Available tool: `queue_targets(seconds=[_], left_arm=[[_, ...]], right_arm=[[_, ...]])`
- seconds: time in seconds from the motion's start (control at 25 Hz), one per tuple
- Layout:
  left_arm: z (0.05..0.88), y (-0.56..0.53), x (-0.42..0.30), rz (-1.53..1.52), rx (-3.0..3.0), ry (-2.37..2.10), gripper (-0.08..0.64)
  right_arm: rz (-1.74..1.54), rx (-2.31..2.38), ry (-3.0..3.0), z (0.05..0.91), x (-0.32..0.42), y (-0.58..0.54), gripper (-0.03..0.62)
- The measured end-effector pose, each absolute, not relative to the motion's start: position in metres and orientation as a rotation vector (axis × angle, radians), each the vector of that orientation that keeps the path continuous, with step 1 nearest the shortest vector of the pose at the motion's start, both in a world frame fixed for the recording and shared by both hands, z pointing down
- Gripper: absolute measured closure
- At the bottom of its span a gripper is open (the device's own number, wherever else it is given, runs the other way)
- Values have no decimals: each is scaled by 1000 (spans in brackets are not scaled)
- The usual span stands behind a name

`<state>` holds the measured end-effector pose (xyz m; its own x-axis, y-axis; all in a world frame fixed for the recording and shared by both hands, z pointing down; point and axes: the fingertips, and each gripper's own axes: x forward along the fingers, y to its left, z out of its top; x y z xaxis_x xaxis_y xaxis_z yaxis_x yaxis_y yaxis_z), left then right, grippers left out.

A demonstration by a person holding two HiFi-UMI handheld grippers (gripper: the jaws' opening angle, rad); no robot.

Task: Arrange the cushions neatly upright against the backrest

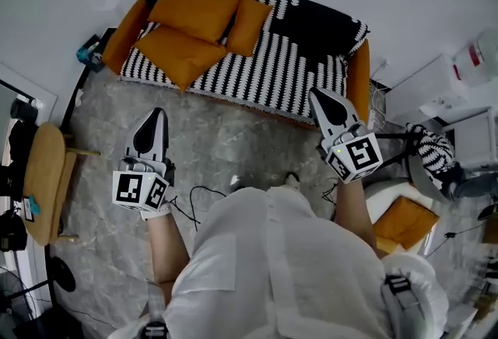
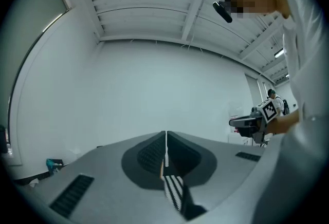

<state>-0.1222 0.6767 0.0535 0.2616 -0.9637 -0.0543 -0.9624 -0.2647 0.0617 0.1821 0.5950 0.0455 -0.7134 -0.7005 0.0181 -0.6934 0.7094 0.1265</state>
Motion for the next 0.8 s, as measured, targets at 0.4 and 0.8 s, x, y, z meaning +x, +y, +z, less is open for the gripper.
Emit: queue_targets(seconds=[0.4,0.8], left_arm=[[66,682,-131,-133,2457,-1865,537],[92,646,-114,-98,2428,-1779,537]], right_arm=[[-95,1179,-2821,53,176,590,586],[34,1254,-2775,79,210,564,586]])
